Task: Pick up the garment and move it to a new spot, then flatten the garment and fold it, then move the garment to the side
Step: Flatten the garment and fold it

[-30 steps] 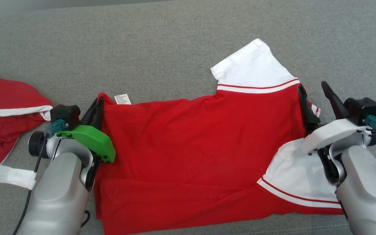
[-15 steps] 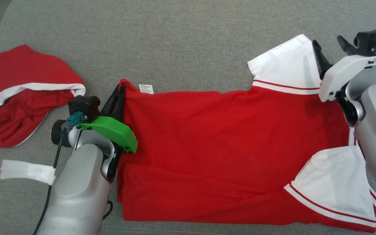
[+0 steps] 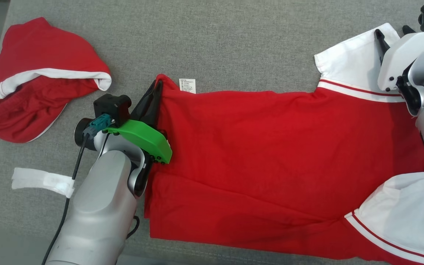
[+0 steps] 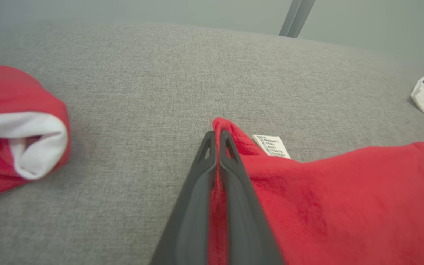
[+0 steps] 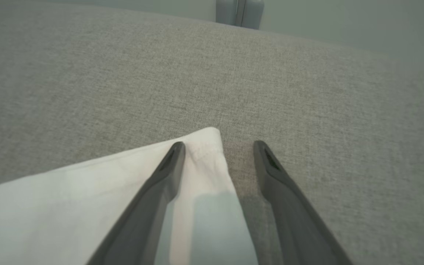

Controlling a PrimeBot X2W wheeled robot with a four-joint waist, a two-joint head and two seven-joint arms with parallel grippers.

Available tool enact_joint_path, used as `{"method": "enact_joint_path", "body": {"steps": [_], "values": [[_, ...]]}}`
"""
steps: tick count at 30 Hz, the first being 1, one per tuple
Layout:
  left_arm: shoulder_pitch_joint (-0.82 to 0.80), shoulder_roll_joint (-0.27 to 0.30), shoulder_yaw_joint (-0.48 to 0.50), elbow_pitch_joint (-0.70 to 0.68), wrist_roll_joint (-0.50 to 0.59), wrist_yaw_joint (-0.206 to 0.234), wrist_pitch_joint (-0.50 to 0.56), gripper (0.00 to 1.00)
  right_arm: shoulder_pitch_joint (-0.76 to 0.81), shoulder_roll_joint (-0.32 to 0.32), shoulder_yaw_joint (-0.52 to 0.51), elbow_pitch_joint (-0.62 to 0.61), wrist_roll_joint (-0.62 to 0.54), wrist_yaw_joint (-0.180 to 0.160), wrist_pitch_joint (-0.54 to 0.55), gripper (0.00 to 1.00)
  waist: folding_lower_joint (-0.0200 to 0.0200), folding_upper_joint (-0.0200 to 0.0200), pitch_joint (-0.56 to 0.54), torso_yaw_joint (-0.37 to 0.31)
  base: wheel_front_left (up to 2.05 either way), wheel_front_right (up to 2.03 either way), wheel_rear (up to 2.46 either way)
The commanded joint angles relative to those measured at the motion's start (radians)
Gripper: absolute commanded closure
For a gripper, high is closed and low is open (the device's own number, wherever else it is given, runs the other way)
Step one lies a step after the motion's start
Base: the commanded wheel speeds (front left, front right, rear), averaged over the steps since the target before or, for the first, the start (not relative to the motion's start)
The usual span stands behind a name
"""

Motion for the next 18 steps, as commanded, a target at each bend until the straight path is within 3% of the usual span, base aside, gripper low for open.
{"method": "enact_joint_path", "body": {"steps": [1, 2, 3, 8, 18], "values": [[-0.020, 0.002, -0.009, 0.006, -0.012, 0.001, 0.001, 1.00, 0.001, 0.004, 0.014, 0.023, 0.002, -0.001, 0.006, 0.57, -0.0001, 0.0000, 0.014, 0.010, 0.00, 0.00, 0.00], [-0.022, 0.002, -0.012, 0.009, -0.013, 0.001, 0.001, 1.00, 0.000, 0.006, 0.020, 0.028, 0.006, -0.001, 0.007, 0.86, -0.0001, 0.0000, 0.015, 0.010, 0.00, 0.00, 0.00], [-0.024, 0.002, -0.013, 0.011, -0.012, 0.001, 0.001, 1.00, 0.002, 0.008, 0.025, 0.033, 0.009, -0.001, 0.007, 1.00, -0.0001, 0.0000, 0.014, 0.009, 0.00, 0.00, 0.00], [-0.029, 0.002, -0.008, 0.017, -0.006, 0.006, 0.001, 1.00, -0.005, 0.000, 0.039, 0.037, 0.028, -0.002, -0.018, 1.00, -0.0001, 0.0000, 0.006, 0.001, 0.00, 0.00, 0.00], [0.027, 0.003, 0.066, 0.030, 0.030, 0.010, 0.001, 1.00, 0.024, 0.019, 0.092, -0.022, 0.107, -0.002, -0.173, 1.00, -0.0001, 0.0000, -0.074, -0.042, 0.00, 0.00, 0.00]]}}
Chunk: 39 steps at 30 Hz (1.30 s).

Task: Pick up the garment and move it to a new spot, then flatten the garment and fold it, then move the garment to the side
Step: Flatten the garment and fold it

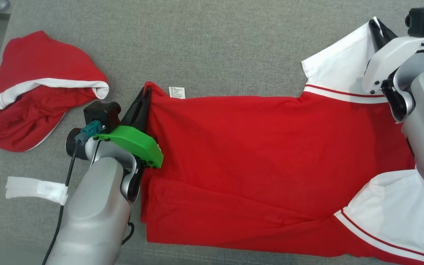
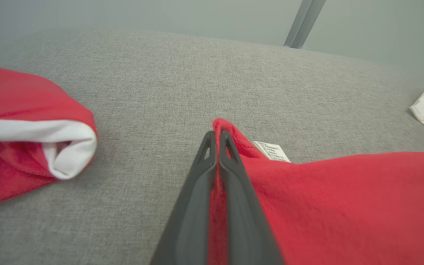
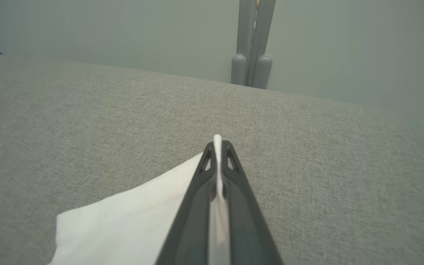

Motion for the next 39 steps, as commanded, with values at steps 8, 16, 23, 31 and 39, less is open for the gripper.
{"method": "enact_joint_path", "body": {"steps": [8, 16, 23, 31, 39], "values": [[0.085, 0.011, 0.080, 0.018, 0.028, -0.004, 0.001, 1.00, 0.136, -0.035, 0.040, -0.092, 0.124, -0.002, -0.112, 1.00, -0.0001, 0.0000, -0.111, -0.069, 0.00, 0.00, 0.00], [0.148, 0.027, 0.135, 0.010, 0.046, -0.006, 0.001, 1.00, 0.295, -0.070, 0.067, -0.228, 0.220, -0.002, -0.163, 1.00, -0.0001, 0.0000, -0.187, -0.113, 0.00, 0.00, 0.00], [0.224, 0.029, 0.153, -0.003, 0.060, -0.007, 0.001, 1.00, 0.457, -0.091, 0.074, -0.349, 0.269, -0.002, -0.180, 1.00, -0.0001, 0.0000, -0.256, -0.134, 0.00, 0.00, 0.00], [0.319, 0.030, 0.152, -0.008, 0.048, -0.007, 0.001, 1.00, 0.623, -0.070, 0.058, -0.403, 0.295, -0.002, -0.185, 1.00, -0.0001, 0.0000, -0.326, -0.153, 0.00, 0.00, 0.00], [0.429, 0.019, 0.159, -0.024, 0.027, -0.007, 0.001, 1.00, 0.770, -0.030, 0.023, -0.400, 0.305, -0.002, -0.185, 1.00, -0.0001, 0.0000, -0.385, -0.168, 0.00, 0.00, 0.00]]}}
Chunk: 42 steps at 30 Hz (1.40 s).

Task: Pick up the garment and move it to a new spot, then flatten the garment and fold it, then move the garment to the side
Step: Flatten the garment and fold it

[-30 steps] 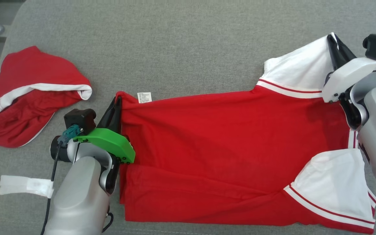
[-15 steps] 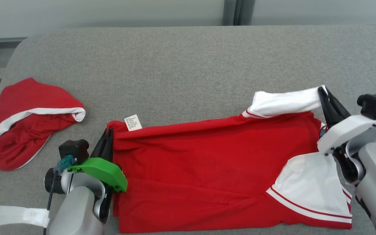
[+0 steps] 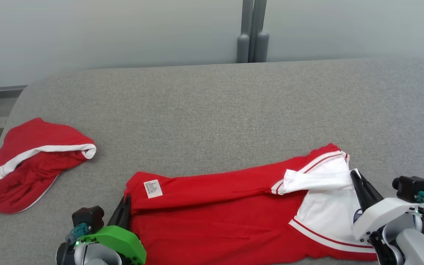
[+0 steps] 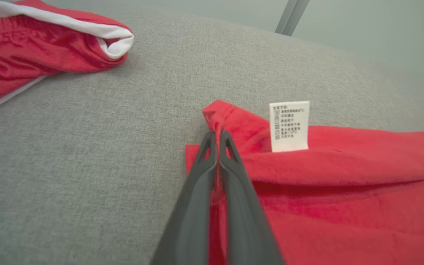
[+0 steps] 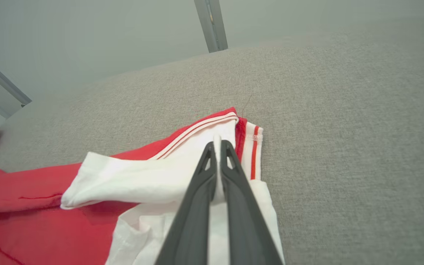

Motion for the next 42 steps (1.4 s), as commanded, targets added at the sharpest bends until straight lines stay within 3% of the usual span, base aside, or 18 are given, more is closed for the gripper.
{"method": "enact_joint_path", "body": {"steps": [1, 13, 37, 38, 39, 40, 41, 42], "values": [[0.016, -0.003, 0.007, -0.005, -0.012, -0.001, 0.001, 1.00, 0.017, 0.002, -0.008, 0.002, -0.002, -0.002, -0.004, 1.00, 0.0001, 0.0000, -0.018, -0.010, 0.00, 0.00, 0.00], [0.087, -0.012, 0.005, -0.014, -0.026, -0.002, 0.001, 1.00, 0.076, 0.062, -0.089, 0.014, -0.052, -0.002, -0.005, 1.00, 0.0001, 0.0000, -0.041, -0.013, 0.00, 0.00, 0.00], [0.190, -0.016, 0.044, -0.054, -0.020, 0.003, 0.001, 1.00, 0.168, 0.078, -0.137, -0.015, -0.073, -0.002, -0.005, 1.00, 0.0001, 0.0000, -0.085, -0.031, 0.00, 0.00, 0.00], [0.190, -0.016, 0.044, -0.053, -0.018, 0.005, 0.001, 0.78, 0.168, 0.077, -0.137, -0.007, -0.073, -0.002, -0.005, 1.00, 0.0001, 0.0000, -0.086, -0.031, 0.00, 0.00, 0.00], [0.188, -0.016, 0.046, -0.059, -0.014, 0.009, 0.001, 0.14, 0.168, 0.077, -0.138, 0.003, -0.073, -0.002, -0.005, 0.59, 0.0001, 0.0000, -0.086, -0.031, 0.00, 0.00, 0.00], [0.189, -0.016, 0.047, -0.064, -0.008, 0.013, 0.001, 0.00, 0.165, 0.079, -0.141, 0.007, -0.071, -0.002, -0.005, 0.35, 0.0001, 0.0000, -0.086, -0.031, 0.00, 0.00, 0.00], [0.192, -0.016, 0.048, -0.068, -0.002, 0.016, 0.001, 0.00, 0.162, 0.080, -0.144, 0.012, -0.069, -0.002, -0.005, 0.00, 0.0001, 0.0000, -0.085, -0.030, 0.00, 0.00, 0.00], [0.194, -0.016, 0.052, -0.076, 0.005, 0.020, 0.001, 0.00, 0.160, 0.082, -0.148, 0.014, -0.069, -0.002, -0.005, 0.00, 0.0001, 0.0000, -0.085, -0.029, 0.00, 0.00, 0.00]]}}
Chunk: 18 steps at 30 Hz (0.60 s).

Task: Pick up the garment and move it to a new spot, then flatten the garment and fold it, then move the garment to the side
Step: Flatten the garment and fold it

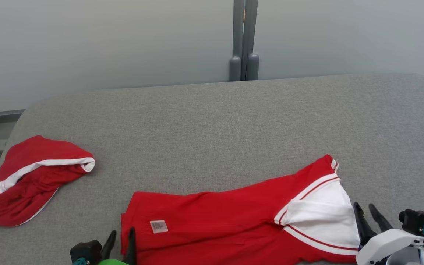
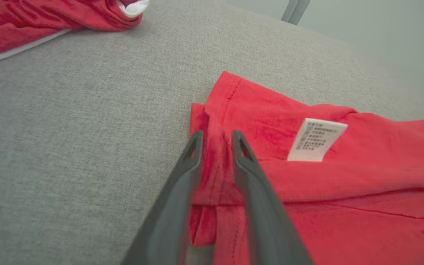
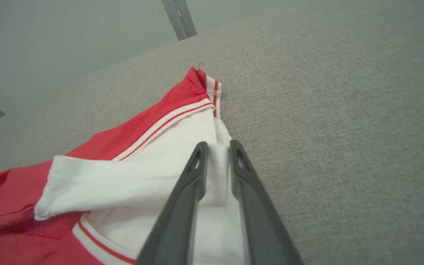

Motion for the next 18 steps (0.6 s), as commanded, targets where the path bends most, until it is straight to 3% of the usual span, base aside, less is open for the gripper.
{"method": "enact_joint_path", "body": {"steps": [1, 9, 18], "values": [[0.015, 0.003, 0.006, -0.011, 0.017, 0.010, 0.001, 0.00, -0.002, -0.002, -0.010, 0.001, -0.003, -0.002, -0.004, 0.00, 0.0000, 0.0000, 0.001, 0.002, 0.00, 0.00, 0.00], [0.051, 0.003, 0.028, -0.081, 0.065, 0.023, 0.001, 0.00, -0.004, 0.019, -0.038, -0.060, -0.068, -0.001, -0.005, 0.00, 0.0000, 0.0000, 0.009, 0.018, 0.00, 0.00, 0.00], [0.065, 0.003, 0.021, -0.094, 0.060, 0.025, 0.001, 0.00, -0.003, 0.011, 0.179, -0.140, -0.045, -0.001, -0.004, 0.00, 0.0000, 0.0000, 0.012, 0.051, 0.00, 0.00, 0.00]]}}
